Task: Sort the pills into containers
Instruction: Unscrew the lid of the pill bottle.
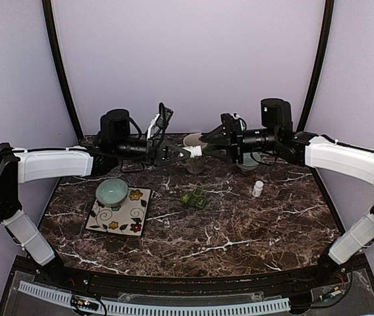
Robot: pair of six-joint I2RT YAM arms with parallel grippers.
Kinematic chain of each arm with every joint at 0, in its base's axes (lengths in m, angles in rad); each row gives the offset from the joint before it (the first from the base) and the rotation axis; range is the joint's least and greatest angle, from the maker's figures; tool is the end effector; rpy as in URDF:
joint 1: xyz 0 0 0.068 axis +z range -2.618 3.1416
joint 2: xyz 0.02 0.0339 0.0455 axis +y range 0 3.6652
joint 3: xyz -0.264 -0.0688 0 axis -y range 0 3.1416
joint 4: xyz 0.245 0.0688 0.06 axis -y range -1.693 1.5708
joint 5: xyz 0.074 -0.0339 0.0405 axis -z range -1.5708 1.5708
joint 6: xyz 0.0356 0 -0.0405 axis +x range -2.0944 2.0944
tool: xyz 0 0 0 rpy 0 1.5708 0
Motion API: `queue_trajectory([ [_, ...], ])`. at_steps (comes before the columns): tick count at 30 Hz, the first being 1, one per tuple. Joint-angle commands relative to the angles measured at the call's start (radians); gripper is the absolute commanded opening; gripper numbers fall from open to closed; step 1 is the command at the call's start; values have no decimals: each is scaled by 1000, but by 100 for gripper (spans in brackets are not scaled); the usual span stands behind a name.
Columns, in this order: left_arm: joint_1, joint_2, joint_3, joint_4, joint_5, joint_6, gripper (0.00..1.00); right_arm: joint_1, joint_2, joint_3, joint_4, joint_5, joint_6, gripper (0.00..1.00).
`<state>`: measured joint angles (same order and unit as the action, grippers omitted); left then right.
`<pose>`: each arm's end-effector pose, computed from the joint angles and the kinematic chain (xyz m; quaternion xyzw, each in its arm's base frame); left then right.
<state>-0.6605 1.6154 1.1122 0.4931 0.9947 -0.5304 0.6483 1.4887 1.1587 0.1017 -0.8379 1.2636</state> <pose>0.2729 -0.2498 0.3107 0.3755 0.6014 -0.6275 0.3217 0.2589 0.2293 0.3318 -0.0245 0.7584 0.6479 0.0675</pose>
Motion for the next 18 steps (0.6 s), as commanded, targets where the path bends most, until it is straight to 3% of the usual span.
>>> queue_trajectory([
  [1,-2,2,29,-19,14,27,0,10,7,36,68,-26,20,44],
  [18,-2,5,46,-19,14,18,0,19,13,21,36,-29,-7,43],
])
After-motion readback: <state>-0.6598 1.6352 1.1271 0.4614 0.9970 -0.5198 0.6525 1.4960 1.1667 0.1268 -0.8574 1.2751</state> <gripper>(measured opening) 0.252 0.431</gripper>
